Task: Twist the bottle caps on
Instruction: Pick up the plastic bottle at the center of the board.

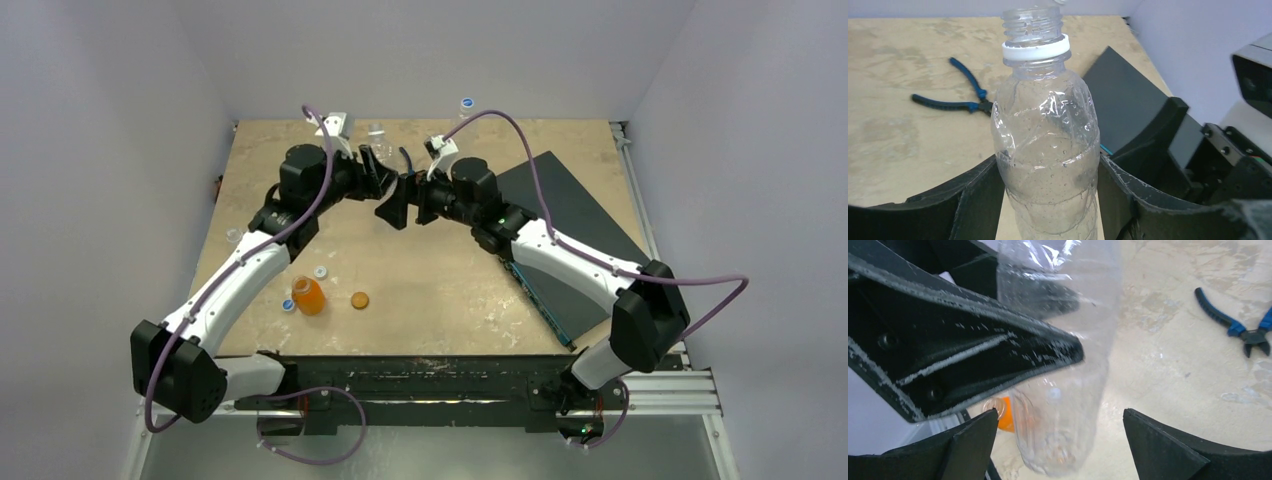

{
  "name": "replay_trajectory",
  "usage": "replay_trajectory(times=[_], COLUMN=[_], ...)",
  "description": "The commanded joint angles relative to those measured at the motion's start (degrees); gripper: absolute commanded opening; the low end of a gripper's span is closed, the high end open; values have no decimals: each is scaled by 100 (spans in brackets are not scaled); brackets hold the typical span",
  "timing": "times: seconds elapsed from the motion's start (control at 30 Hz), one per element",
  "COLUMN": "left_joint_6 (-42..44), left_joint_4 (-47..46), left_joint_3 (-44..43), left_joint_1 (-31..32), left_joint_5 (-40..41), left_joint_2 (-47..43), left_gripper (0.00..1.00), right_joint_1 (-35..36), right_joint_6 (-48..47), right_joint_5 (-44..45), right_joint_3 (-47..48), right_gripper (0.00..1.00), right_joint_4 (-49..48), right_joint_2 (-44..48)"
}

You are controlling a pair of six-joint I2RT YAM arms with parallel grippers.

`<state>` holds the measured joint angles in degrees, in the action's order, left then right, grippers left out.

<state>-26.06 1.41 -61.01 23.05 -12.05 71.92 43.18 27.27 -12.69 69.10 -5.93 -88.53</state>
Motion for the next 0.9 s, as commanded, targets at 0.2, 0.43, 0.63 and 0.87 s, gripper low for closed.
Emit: replay_trajectory(times=[0.2,0.43,0.63,0.87], left_joint_6=[1273,1466,1584,1592], left_joint_4=[1070,1525,1922,2157], left_joint_3=[-825,-1092,-1456,-1703], left_joint_1=[15,15,15,15], left_joint_5=[2559,2852,3098,3199], left_joint_2=[-615,-870,-1102,-1189], left_gripper=[38,38,37,37], right_joint_1=[45,473,1014,1440], right_joint_6=[-373,-635,-902,-1220], right_joint_5=[972,1019,1203,1389], right_joint_3=[246,496,1271,2098], right_gripper=[93,82,75,71], right_joint_4=[537,566,559,575], right_joint_2=[-17,-864,-1917,-3123])
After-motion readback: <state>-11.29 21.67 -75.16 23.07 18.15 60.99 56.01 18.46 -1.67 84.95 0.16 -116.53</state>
